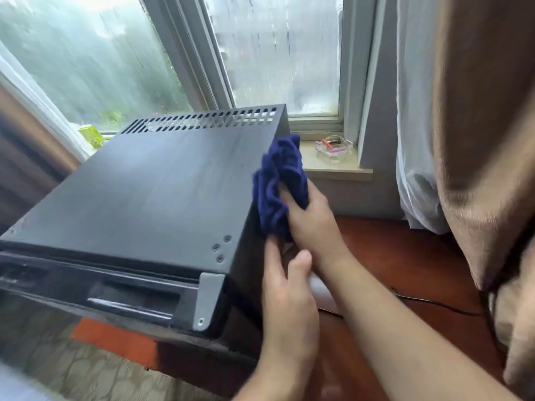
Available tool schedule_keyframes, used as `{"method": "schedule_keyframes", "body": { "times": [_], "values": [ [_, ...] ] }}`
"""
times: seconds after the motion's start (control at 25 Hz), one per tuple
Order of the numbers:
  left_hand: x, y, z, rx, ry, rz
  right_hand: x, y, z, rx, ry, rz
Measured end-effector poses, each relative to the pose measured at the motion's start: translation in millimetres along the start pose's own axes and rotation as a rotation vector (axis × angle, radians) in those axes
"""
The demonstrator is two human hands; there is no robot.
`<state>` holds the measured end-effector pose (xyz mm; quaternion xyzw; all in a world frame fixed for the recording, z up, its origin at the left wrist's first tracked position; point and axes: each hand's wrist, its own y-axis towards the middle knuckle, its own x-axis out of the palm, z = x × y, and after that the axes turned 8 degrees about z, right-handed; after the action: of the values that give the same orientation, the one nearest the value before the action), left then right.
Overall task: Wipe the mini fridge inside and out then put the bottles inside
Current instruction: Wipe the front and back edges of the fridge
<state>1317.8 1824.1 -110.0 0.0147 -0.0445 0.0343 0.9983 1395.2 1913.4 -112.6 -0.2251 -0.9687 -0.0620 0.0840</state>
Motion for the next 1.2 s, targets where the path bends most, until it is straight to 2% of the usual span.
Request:
{"method": "schedule_keyframes", "body": {
  "times": [0.24,0.32,0.4,0.48,0.6,0.72,0.96,1.2],
  "values": [
    [-41,-45,-63,-0.318,0.307,-0.044,-21,-78,71,0.337,-0.069,0.022],
    [-46,-47,-78,-0.367,0.350,-0.077,-26,-89,82,0.412,-0.108,0.016],
    [-47,-43,-73,-0.352,0.360,-0.069,-25,-87,81,0.417,-0.095,0.016],
    [-43,-34,-52,-0.261,0.369,-0.069,-18,-73,70,0.372,-0.054,0.049],
    [-29,-11,-18,-0.061,0.338,-0.042,-7,-33,30,0.220,0.075,0.059],
    [-4,17,8,0.006,0.228,-0.020,-3,8,0,0.122,0.094,0.018],
    [48,76,-15,-0.093,0.265,0.100,-10,79,25,0.233,0.025,0.024],
    [76,132,-99,-0.346,0.382,0.129,-30,123,126,0.452,-0.076,0.074]
  ]
}}
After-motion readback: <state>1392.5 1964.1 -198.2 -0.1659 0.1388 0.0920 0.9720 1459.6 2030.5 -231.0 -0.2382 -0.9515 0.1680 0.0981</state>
